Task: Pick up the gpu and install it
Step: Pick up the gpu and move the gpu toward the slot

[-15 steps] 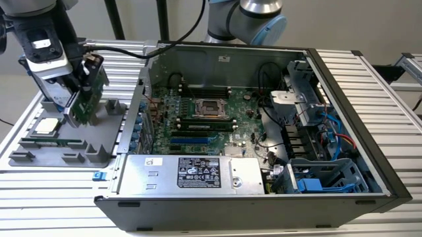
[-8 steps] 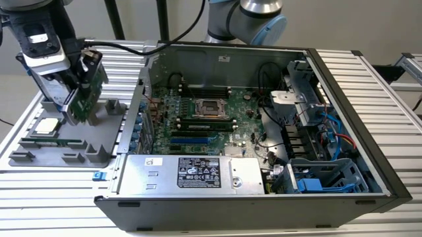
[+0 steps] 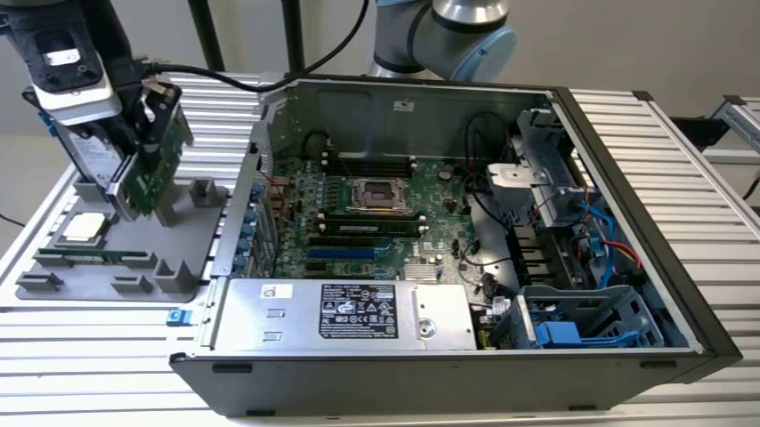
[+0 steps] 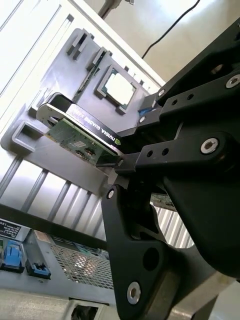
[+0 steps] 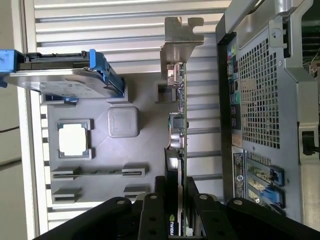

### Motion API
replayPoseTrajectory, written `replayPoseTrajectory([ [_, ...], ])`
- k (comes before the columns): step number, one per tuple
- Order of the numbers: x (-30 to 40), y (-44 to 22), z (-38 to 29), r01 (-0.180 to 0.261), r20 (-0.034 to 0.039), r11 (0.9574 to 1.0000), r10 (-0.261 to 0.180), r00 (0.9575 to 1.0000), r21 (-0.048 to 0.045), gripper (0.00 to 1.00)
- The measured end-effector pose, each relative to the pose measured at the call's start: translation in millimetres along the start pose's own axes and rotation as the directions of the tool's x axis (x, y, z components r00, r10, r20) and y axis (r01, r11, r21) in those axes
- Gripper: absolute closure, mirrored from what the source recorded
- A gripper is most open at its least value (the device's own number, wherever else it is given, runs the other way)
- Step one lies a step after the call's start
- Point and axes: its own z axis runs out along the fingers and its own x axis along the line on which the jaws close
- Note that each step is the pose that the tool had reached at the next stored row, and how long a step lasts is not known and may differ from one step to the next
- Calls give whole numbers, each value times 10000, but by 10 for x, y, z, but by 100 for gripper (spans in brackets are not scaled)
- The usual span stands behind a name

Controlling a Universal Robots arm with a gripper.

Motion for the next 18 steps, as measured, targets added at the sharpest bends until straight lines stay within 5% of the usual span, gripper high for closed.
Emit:
replayPoseTrajectory([
  [18,-3,9,-194,0,1,10000,0,10000,-1,100],
])
